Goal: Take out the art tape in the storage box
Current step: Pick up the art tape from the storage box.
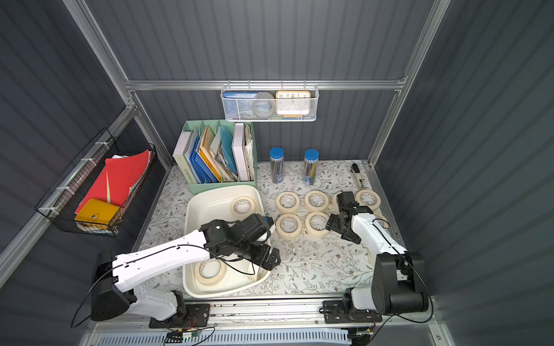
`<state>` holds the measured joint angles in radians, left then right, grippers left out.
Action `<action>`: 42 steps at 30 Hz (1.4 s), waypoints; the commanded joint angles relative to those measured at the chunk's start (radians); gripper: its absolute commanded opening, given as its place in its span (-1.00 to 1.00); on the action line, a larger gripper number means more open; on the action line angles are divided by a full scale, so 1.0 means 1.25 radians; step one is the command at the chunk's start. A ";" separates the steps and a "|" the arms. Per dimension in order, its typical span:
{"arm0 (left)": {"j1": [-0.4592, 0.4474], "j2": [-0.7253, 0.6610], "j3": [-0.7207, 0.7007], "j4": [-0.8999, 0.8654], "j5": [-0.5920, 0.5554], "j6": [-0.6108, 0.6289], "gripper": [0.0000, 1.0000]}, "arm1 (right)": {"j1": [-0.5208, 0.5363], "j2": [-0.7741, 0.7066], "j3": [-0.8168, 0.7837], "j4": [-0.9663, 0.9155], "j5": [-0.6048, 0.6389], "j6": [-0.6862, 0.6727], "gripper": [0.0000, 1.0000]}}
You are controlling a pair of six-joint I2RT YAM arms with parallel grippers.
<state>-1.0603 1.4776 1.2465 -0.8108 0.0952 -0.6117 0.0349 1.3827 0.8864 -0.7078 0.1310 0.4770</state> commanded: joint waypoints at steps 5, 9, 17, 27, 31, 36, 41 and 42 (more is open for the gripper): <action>-0.007 -0.008 -0.018 -0.043 -0.161 -0.065 0.97 | 0.011 -0.053 0.037 -0.051 -0.020 -0.020 0.94; -0.007 -0.035 -0.006 -0.069 -0.205 -0.082 0.96 | 0.013 -0.085 0.041 -0.063 -0.024 -0.020 0.93; -0.007 -0.032 -0.079 -0.041 -0.155 -0.105 0.96 | 0.014 -0.069 0.041 -0.059 -0.037 -0.023 0.93; -0.006 -0.037 -0.124 0.007 -0.156 -0.128 0.21 | 0.068 -0.082 0.065 -0.080 -0.081 -0.036 0.92; -0.003 -0.049 -0.107 -0.002 -0.196 -0.130 -0.55 | 0.149 -0.122 0.051 -0.061 -0.113 -0.019 0.92; 0.047 -0.088 -0.083 -0.035 -0.307 -0.114 -0.90 | 0.240 -0.187 0.035 0.032 -0.215 -0.002 0.92; 0.264 -0.272 -0.169 0.170 -0.264 -0.023 -1.00 | 0.331 -0.191 0.044 0.104 -0.257 -0.004 0.92; 0.308 -0.306 -0.187 0.223 -0.226 -0.012 -1.00 | 0.348 -0.181 0.052 0.110 -0.270 -0.006 0.92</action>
<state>-0.7643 1.2167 1.0435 -0.7002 -0.1978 -0.7036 0.4267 1.1381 0.9386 -0.6239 -0.1440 0.4667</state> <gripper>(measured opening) 0.365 0.960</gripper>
